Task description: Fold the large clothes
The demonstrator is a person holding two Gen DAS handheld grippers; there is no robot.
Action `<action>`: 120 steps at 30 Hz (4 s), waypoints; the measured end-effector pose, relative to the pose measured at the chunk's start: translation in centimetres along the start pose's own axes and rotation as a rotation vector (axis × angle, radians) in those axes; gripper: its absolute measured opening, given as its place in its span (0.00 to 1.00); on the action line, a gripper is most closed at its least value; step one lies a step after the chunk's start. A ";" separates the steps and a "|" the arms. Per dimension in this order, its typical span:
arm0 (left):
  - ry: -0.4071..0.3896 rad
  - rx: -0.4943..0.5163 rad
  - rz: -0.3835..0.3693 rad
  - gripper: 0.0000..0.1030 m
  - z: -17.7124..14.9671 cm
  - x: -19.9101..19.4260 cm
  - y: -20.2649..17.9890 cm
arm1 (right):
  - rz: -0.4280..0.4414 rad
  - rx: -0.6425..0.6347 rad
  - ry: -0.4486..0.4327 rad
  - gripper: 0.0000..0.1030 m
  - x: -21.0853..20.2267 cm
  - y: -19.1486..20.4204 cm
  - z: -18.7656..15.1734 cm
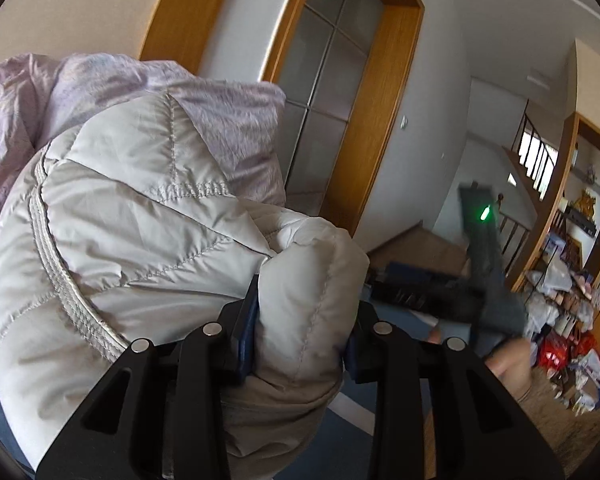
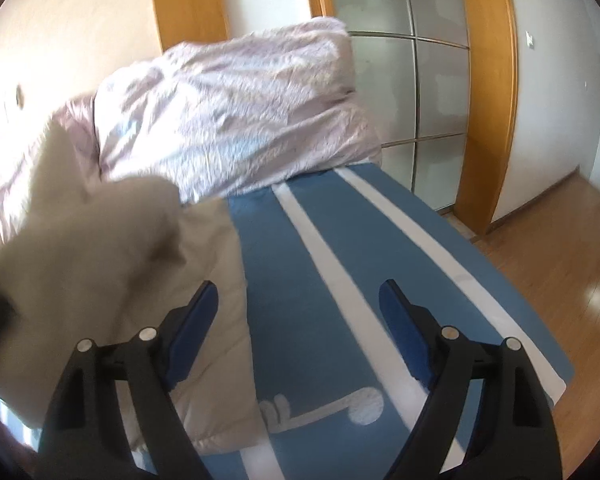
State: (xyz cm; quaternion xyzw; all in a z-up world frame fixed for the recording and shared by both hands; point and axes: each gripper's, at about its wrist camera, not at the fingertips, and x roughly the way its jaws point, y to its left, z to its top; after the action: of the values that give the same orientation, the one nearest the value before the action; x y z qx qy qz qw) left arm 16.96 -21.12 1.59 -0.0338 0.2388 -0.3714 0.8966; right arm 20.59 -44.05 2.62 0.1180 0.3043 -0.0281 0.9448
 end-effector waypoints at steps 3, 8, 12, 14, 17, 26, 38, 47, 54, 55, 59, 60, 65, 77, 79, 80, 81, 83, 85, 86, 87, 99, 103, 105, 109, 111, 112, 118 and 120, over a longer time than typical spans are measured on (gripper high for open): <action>0.021 0.039 0.022 0.34 -0.2 1.0 -0.6 | 0.102 0.021 -0.012 0.80 -1.0 -0.3 1.1; 0.055 0.085 0.046 0.34 -1.4 2.6 -1.6 | 0.423 0.034 0.051 0.80 -0.2 1.4 5.0; 0.080 0.128 0.058 0.34 -2.6 3.9 -2.6 | 0.562 -0.025 0.176 0.78 2.2 4.6 6.4; 0.093 0.152 0.066 0.34 -3.2 4.6 -3.1 | 0.564 -0.050 0.237 0.72 4.2 6.1 6.6; 0.111 0.189 0.081 0.34 -3.4 5.6 -3.2 | 0.574 -0.034 0.321 0.64 6.7 7.2 6.2; 0.132 0.270 0.141 0.35 -4.1 6.4 -4.1 | 0.515 -0.043 0.362 0.25 9.1 8.3 5.3; 0.001 0.125 0.130 0.58 1.7 -7.2 1.9 | 0.405 -0.054 0.345 0.12 10.1 6.8 4.3; 0.066 -0.148 0.284 0.57 5.4 -4.4 15.3 | 0.336 -0.096 0.313 0.12 10.0 7.0 3.2; 0.126 -0.116 0.323 0.57 3.8 -2.0 15.2 | 0.328 -0.096 0.313 0.13 10.4 6.8 2.9; 0.132 -0.117 0.320 0.57 3.6 -1.7 15.3 | 0.326 -0.096 0.314 0.13 10.5 6.8 2.9; 0.158 -0.100 0.335 0.57 3.2 -0.6 15.0 | 0.318 -0.096 0.320 0.14 11.0 6.6 2.5; 0.164 -0.089 0.344 0.57 3.2 -0.4 14.8 | 0.317 -0.095 0.322 0.14 11.1 6.5 2.4; 0.199 -0.033 0.395 0.57 2.4 1.0 14.0 | 0.299 -0.106 0.320 0.15 11.7 6.5 1.7; 0.208 -0.001 0.420 0.57 1.5 1.8 13.9 | 0.295 -0.109 0.313 0.16 13.0 6.3 0.3; 0.205 0.003 0.423 0.57 1.4 2.0 13.8 | 0.298 -0.102 0.313 0.16 13.1 6.2 0.2; 0.204 0.005 0.425 0.57 1.4 2.0 13.8 | 0.300 -0.096 0.313 0.16 13.3 6.1 0.0; 0.203 0.007 0.427 0.57 1.3 2.1 13.8 | 0.301 -0.093 0.312 0.16 13.3 6.0 -0.1; 0.199 0.016 0.436 0.57 1.2 2.3 13.7 | 0.304 -0.086 0.311 0.16 13.6 5.9 -0.3; 0.197 0.021 0.443 0.58 1.1 2.5 13.7 | 0.305 -0.081 0.308 0.16 13.7 5.8 -0.5; 0.199 0.026 0.447 0.58 1.0 2.6 13.7 | 0.307 -0.076 0.306 0.16 13.8 5.8 -0.6; 0.200 0.031 0.452 0.58 1.0 2.8 13.6 | 0.307 -0.071 0.305 0.16 13.8 5.7 -0.6; 0.243 0.091 0.490 0.58 1.0 3.5 13.2 | 0.266 -0.011 0.110 0.26 7.0 4.7 2.7; 0.240 0.102 0.504 0.58 0.8 3.7 12.9 | 0.287 -0.141 0.142 0.27 6.2 8.2 2.0; 0.234 0.107 0.511 0.58 0.7 3.7 12.8 | 0.258 -0.189 0.185 0.27 7.6 9.4 0.8; 0.230 0.118 0.521 0.58 0.6 3.7 12.7 | 0.252 -0.163 0.224 0.27 9.6 8.9 -0.4; 0.229 0.129 0.530 0.58 0.6 3.8 12.5 | 0.256 -0.164 0.235 0.27 10.3 8.8 -0.6; 0.228 0.136 0.536 0.58 0.5 3.8 12.4 | 0.253 -0.169 0.234 0.27 10.4 8.6 -0.8; 0.204 0.160 0.571 0.58 0.1 4.1 12.0 | 0.239 -0.192 0.207 0.27 11.0 9.0 -1.6; 0.197 0.169 0.582 0.58 0.0 4.2 11.9 | 0.232 -0.204 0.200 0.27 11.2 9.1 -1.9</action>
State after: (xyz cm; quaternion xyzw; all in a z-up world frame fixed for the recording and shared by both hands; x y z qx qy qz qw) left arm 27.25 -15.45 -2.96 0.1466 0.2926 -0.1192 0.9374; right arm 29.78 -34.55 -3.51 0.0580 0.3826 0.1239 0.9137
